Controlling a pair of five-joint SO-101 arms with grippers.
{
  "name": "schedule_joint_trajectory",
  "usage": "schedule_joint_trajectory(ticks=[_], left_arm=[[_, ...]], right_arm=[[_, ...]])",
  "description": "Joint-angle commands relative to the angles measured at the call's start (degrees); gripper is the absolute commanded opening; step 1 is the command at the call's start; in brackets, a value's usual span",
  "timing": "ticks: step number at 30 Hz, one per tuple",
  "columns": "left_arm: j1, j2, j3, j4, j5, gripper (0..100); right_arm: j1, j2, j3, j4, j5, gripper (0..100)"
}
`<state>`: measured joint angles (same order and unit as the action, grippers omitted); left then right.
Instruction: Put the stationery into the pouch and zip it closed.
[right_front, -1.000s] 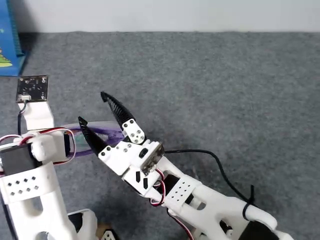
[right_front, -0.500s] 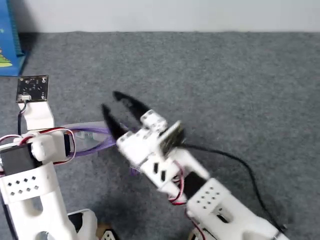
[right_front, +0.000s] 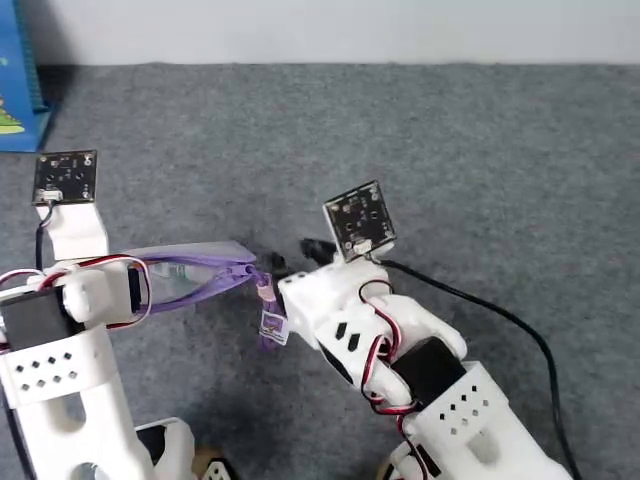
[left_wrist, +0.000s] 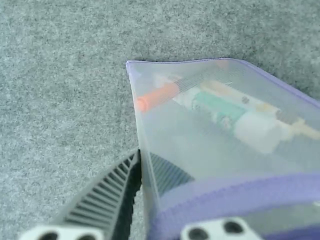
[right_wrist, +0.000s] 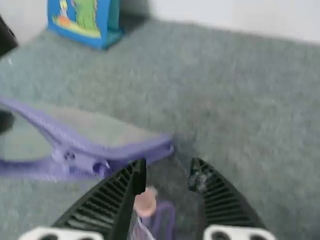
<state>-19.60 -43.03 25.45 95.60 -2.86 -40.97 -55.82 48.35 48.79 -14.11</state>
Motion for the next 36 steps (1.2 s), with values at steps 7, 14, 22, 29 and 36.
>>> schedule_joint_trajectory(ticks=[7,14,22,29,36], left_arm=[[0.09,0.18,-0.04,-1.23,-0.09,1],[0.09,0.18,0.04,-1.23,-0.09,1],[0.0,0.18,0.04,-1.23,-0.09,1],[-0.09,0.18,0.04,-1.23,-0.09,1],[-0.09,0.18,0.04,-1.23,-0.18,1]], right_arm=[[-0.84,-1.36,-3.25,8.4,-4.04,27.2],[-7.69,-0.92,-0.18,5.76,-4.04,26.6],[-7.52,-0.75,7.03,-7.69,-0.79,26.3],[-4.35,-0.84,11.87,-15.16,0.35,9.1],[-4.26,-6.73,12.13,-13.93,5.98,0.7]])
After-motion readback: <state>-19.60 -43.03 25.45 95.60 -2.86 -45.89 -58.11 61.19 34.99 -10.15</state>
